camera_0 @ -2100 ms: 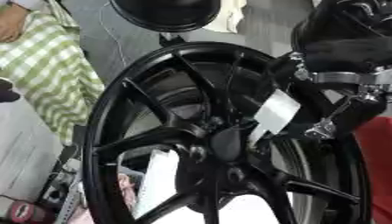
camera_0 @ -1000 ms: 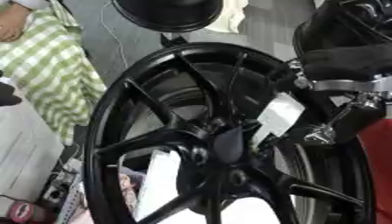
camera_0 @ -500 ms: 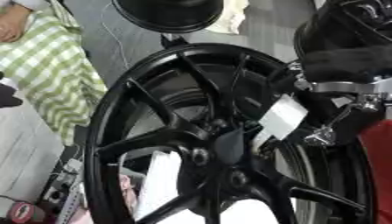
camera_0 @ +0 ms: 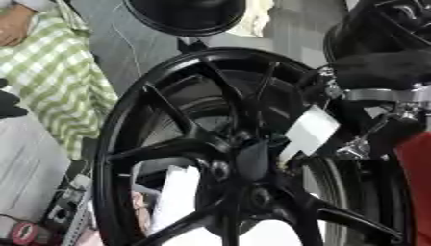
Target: Pull the pin out of the wheel hub.
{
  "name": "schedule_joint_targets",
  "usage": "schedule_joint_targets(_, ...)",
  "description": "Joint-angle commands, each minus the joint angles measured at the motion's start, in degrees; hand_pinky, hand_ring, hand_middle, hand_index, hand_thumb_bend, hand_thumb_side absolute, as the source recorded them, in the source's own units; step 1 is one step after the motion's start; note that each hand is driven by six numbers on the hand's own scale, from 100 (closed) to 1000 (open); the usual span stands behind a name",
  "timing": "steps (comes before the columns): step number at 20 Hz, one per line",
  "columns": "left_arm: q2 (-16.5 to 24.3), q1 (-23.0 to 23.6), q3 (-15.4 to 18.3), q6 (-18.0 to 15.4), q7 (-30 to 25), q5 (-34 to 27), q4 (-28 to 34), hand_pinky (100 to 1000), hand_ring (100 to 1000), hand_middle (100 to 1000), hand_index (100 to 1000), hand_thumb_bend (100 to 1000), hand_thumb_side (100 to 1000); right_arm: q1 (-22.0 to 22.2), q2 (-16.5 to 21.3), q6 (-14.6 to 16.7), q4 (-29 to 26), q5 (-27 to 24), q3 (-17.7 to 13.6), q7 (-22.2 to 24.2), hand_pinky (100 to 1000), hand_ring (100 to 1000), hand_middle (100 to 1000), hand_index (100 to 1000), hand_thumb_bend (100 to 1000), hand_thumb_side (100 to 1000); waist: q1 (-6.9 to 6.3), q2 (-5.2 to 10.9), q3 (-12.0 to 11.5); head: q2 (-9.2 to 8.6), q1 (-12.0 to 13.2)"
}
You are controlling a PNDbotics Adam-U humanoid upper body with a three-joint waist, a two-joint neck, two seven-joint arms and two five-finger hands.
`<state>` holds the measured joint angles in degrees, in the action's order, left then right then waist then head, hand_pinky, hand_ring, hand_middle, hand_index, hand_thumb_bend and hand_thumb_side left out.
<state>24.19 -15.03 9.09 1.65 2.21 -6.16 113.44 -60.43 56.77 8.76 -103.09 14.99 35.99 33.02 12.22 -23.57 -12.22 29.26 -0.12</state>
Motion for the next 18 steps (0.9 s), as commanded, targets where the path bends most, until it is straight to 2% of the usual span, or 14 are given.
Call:
schedule_joint_targets(1,0.65,-0.03,0.37,-0.1,-0.22,0.22,1.15,719,584,569,755,100,837,-0.81,1.6,-0.37,-0.63,-0.49,-1.0,-0.1,802,831,669,721,348,100,-0.51,1.42,0.11,-0.66,0.1)
schedule_joint_targets(13,0.59,0.07,0.37,-0.08,-0.68,0.39,1.15,722,584,572,756,100,839,-0.98,1.26,-2.49,-0.34,-3.08,-0.81,-1.01,787,778,529,609,344,100,-0.45,1.44,0.11,-0.71,0.17)
schedule_joint_targets(18,0.59,0.15,0.4,-0.04,-0.82,0.46,1.15,723,584,573,757,100,839,-1.05,1.16,-3.96,-0.43,-4.99,-0.73,-2.01,779,758,506,576,363,100,-0.46,1.62,0.21,-0.66,0.31)
